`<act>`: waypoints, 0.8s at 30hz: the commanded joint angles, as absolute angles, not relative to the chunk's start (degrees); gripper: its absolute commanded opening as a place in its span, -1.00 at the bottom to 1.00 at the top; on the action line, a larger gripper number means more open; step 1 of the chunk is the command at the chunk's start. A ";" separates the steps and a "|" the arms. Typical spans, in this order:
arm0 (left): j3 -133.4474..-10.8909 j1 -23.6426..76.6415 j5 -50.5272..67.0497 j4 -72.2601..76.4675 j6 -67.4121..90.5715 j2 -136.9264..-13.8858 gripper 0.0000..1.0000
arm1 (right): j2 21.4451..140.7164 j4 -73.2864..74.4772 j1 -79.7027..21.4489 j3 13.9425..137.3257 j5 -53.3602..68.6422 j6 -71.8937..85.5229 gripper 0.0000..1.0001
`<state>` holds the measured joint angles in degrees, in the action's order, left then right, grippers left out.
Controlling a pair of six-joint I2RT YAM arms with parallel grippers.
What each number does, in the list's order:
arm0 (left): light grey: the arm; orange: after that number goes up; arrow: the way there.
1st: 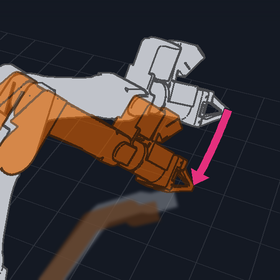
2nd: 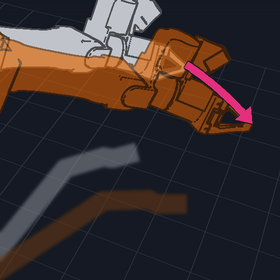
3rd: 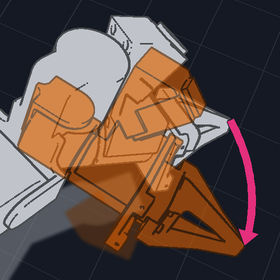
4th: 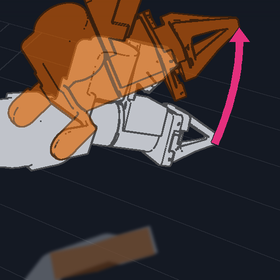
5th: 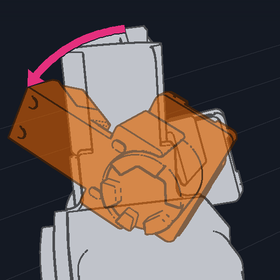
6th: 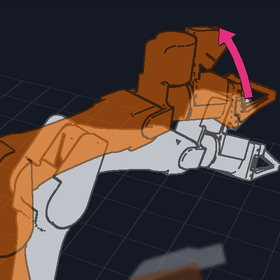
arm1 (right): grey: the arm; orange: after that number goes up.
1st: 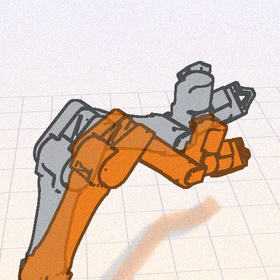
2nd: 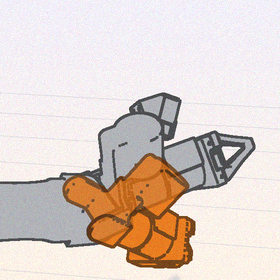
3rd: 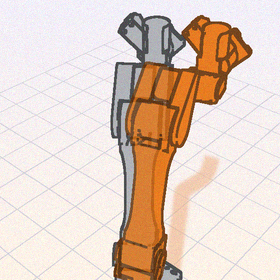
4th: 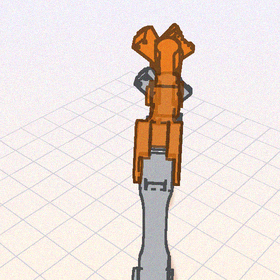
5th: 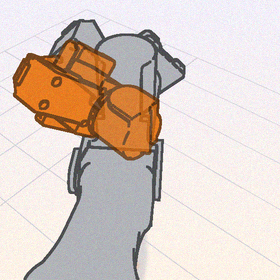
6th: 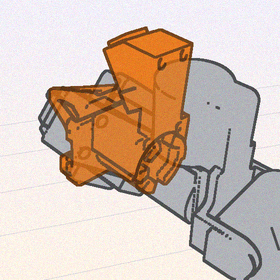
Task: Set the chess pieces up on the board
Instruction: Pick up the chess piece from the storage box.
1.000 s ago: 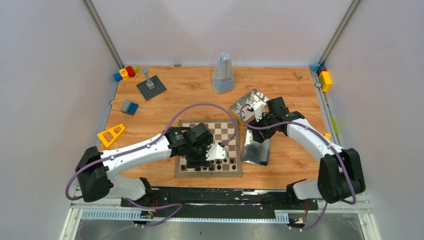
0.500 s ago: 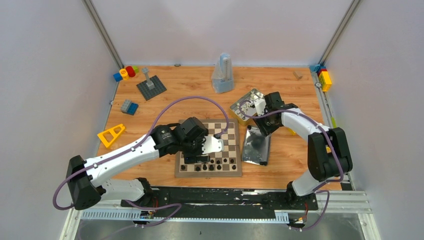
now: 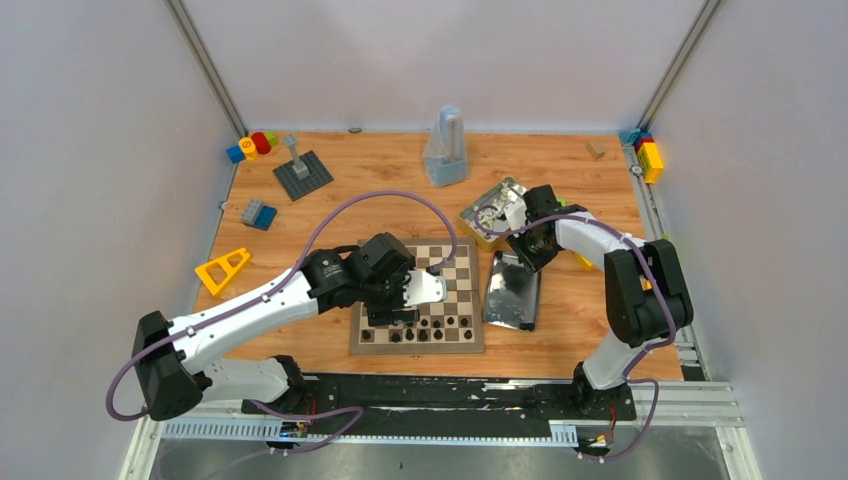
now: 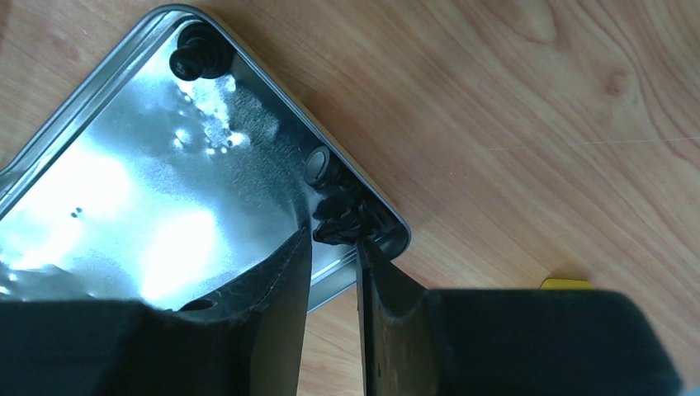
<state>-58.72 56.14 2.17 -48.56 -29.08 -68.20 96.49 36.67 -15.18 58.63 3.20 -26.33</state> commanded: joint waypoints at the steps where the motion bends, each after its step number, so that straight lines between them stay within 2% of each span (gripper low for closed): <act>1: -59.83 55.67 1.60 -47.15 -29.32 -67.51 0.59 | 97.50 36.46 -14.81 60.60 2.59 -27.19 -0.48; 9: -59.78 54.43 2.13 -46.02 -29.40 -67.52 0.59 | 96.30 37.66 -14.92 61.12 4.92 -26.67 -0.69; 17: -60.23 52.57 3.12 -45.02 -29.68 -67.94 0.59 | 89.05 41.65 -14.85 62.45 13.76 -24.82 -0.91; 22: -60.77 51.90 3.72 -44.76 -29.64 -68.44 0.59 | 87.24 42.26 -14.79 62.90 14.97 -24.15 -0.94; 24: -60.89 51.74 3.82 -44.64 -29.62 -68.62 0.59 | 87.77 42.10 -14.85 63.08 13.85 -23.57 -0.81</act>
